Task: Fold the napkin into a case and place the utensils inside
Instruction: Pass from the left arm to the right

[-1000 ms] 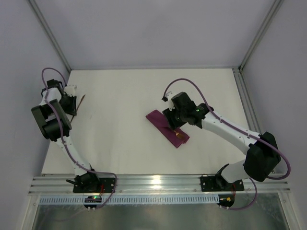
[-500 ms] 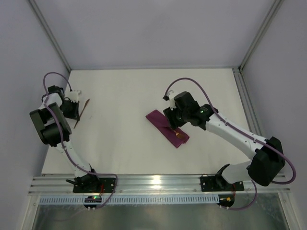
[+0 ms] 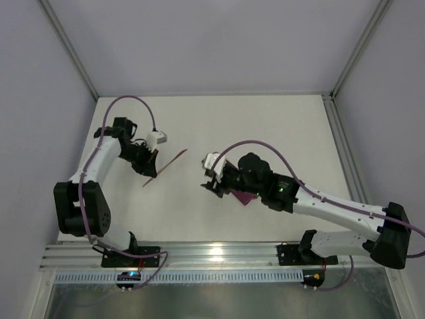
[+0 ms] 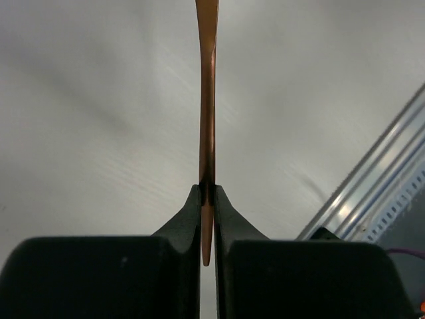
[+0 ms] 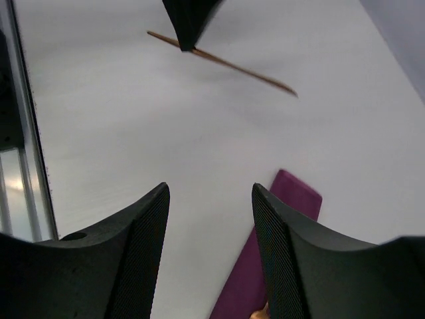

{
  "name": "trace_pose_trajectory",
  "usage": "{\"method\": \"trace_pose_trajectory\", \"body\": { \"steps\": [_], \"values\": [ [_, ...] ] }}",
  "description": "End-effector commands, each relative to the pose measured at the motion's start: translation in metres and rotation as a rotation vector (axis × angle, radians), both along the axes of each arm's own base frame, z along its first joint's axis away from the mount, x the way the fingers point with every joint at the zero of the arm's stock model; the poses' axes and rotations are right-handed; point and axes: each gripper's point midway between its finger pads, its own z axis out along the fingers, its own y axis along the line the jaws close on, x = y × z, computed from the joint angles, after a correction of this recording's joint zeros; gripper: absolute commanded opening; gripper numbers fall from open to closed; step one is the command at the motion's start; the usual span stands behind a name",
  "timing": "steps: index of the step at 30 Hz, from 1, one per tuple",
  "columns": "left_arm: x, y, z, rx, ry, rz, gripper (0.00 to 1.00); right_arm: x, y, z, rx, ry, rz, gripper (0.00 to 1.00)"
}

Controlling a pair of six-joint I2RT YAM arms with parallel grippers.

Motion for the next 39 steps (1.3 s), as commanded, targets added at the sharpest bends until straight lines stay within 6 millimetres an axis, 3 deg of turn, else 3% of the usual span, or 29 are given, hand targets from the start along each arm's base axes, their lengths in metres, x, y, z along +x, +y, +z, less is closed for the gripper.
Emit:
{"method": "trace_pose_trajectory", "body": {
  "steps": [1, 2, 5, 9, 11, 22, 26, 35, 39],
  "values": [
    [-0.046, -0.060, 0.030, -0.111, 0.042, -0.160, 0.00, -0.013, 0.046, 0.025, 0.057, -0.366, 0.149, 0.57],
    [-0.055, -0.067, 0.039, -0.113, 0.041, -0.181, 0.00, -0.027, 0.063, 0.025, 0.074, -0.445, 0.201, 0.57],
    [-0.070, -0.087, 0.057, -0.117, 0.031, -0.244, 0.00, -0.032, 0.078, 0.024, 0.015, -0.684, 0.245, 0.60],
    [-0.095, -0.102, 0.071, -0.102, 0.009, -0.309, 0.00, -0.024, 0.088, 0.015, -0.106, -0.783, 0.225, 0.61],
    [-0.106, -0.111, 0.069, -0.105, 0.026, -0.335, 0.00, -0.026, 0.094, 0.008, -0.165, -0.818, 0.256, 0.60],
    [-0.124, -0.117, 0.074, -0.097, 0.037, -0.410, 0.00, -0.011, 0.085, -0.048, -0.419, -0.762, 0.264, 0.56],
    [-0.127, -0.115, 0.073, -0.088, 0.047, -0.424, 0.00, -0.006, 0.084, -0.057, -0.469, -0.745, 0.253, 0.51],
    [-0.129, -0.115, 0.073, -0.075, 0.036, -0.441, 0.00, 0.002, 0.085, -0.066, -0.505, -0.693, 0.217, 0.14],
    [-0.125, -0.115, 0.070, -0.064, 0.030, -0.432, 0.00, 0.002, 0.081, -0.066, -0.503, -0.657, 0.195, 0.04]
  ]
}}
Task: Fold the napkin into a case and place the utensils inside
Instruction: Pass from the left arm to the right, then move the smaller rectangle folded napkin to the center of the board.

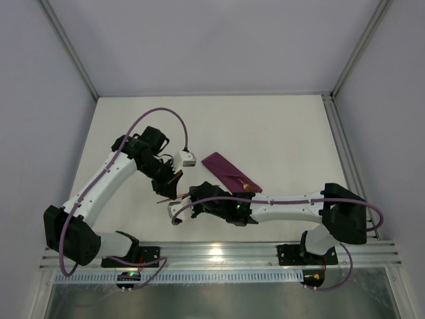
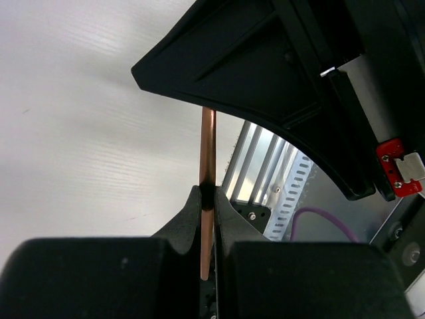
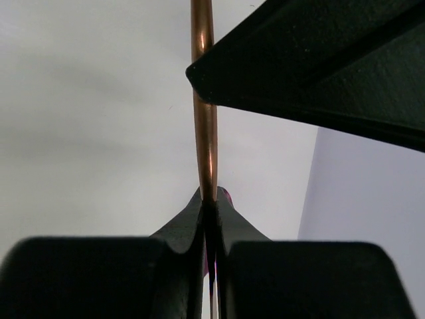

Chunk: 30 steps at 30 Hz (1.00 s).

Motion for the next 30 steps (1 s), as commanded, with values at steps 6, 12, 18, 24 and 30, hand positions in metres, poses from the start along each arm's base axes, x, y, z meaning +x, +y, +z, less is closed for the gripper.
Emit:
{"method": "trace_pose_trajectory", "body": {
  "steps": [6, 12, 18, 24, 30],
  "values": [
    [0.028, -0.011, 0.023, -0.055, -0.139, 0.073, 0.42, 0.019, -0.035, 0.022, 0.101, 0.049, -0.297, 0.04],
    [0.075, -0.017, 0.042, -0.059, -0.306, 0.189, 0.52, 0.012, -0.104, -0.017, 0.006, 0.161, -0.586, 0.04],
    [0.110, -0.030, 0.025, -0.044, -0.292, 0.250, 0.50, -0.004, -0.156, -0.051, -0.003, 0.298, -0.828, 0.04],
    [0.141, -0.047, -0.006, 0.003, -0.238, 0.257, 0.45, 0.003, -0.179, -0.069, -0.055, 0.319, -0.987, 0.04],
    [0.156, -0.071, -0.025, 0.003, -0.244, 0.238, 0.44, 0.014, -0.188, -0.072, -0.081, 0.335, -1.075, 0.04]
  ]
}}
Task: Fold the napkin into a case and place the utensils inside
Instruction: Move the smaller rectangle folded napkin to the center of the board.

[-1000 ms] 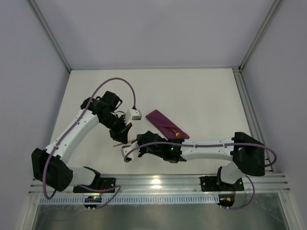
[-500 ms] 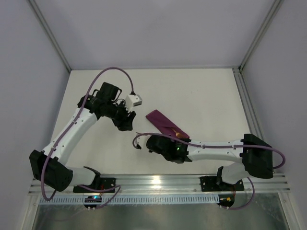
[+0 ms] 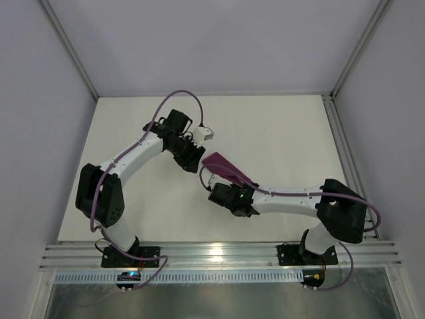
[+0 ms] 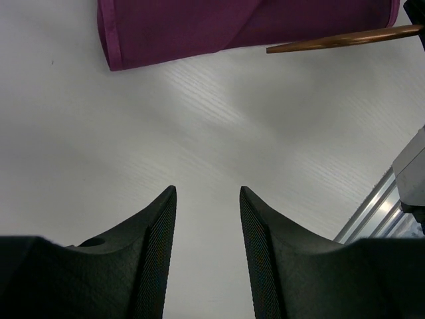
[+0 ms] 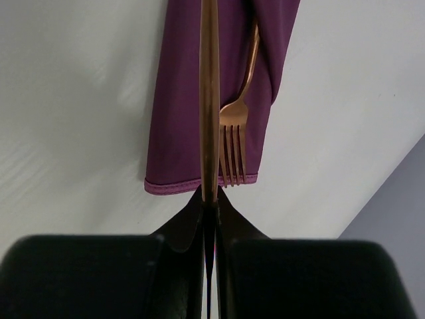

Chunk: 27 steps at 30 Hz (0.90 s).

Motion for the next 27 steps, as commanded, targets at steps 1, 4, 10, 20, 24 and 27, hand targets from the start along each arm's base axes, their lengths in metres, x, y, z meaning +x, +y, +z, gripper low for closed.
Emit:
{"method": "trace_pose_trajectory", "body": {
  "steps": [1, 4, 10, 20, 24, 27],
  "values": [
    [0.020, -0.025, 0.019, -0.051, -0.104, -0.001, 0.45, 0.008, 0.000, 0.016, 0.047, -0.045, -0.106, 0.04],
    [0.037, -0.032, 0.011, -0.008, -0.156, 0.015, 0.46, 0.007, -0.007, 0.016, 0.028, -0.028, -0.156, 0.04],
    [0.081, -0.059, -0.005, 0.014, -0.184, 0.070, 0.50, 0.002, -0.009, 0.011, -0.007, 0.001, -0.214, 0.04],
    [0.097, -0.080, -0.043, -0.028, -0.123, 0.111, 0.53, 0.001, -0.007, 0.021, 0.055, -0.011, -0.221, 0.04],
    [0.103, -0.076, -0.060, 0.016, -0.113, 0.134, 0.54, 0.001, -0.007, 0.027, 0.086, -0.016, -0.216, 0.04],
    [0.114, -0.070, -0.076, 0.063, -0.128, 0.159, 0.53, -0.001, -0.006, 0.027, 0.089, -0.007, -0.207, 0.04]
  ]
}}
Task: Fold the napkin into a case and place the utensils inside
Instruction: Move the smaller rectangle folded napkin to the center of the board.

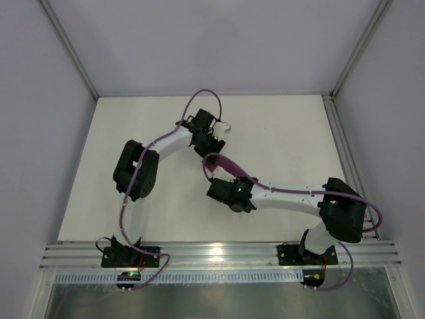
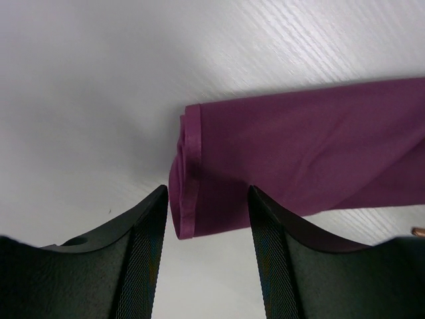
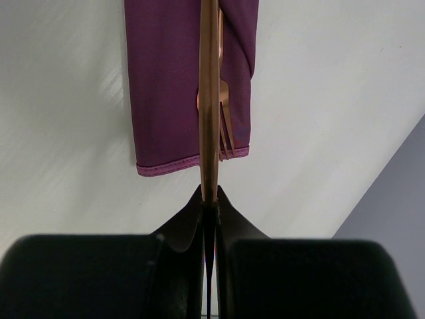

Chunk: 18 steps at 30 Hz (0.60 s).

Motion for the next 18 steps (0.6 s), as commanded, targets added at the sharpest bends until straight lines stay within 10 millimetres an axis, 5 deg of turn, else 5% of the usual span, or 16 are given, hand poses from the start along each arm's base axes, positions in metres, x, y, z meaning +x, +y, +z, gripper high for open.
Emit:
{"method": "trace_pose_trajectory", "body": {
  "steps": [1, 9, 18],
  "values": [
    [0.031, 0.000, 0.001, -0.008, -0.070, 0.052, 0.53, 0.002, 0.005, 0.009, 0.055, -0.020, -0.009, 0.04],
    [0.028, 0.001, -0.013, -0.042, -0.010, 0.036, 0.50, 0.001, 0.008, 0.012, 0.090, -0.030, 0.003, 0.04],
    [0.008, 0.019, -0.028, -0.046, 0.110, 0.044, 0.13, 0.008, 0.011, 0.012, 0.090, -0.078, 0.100, 0.04]
  ]
}}
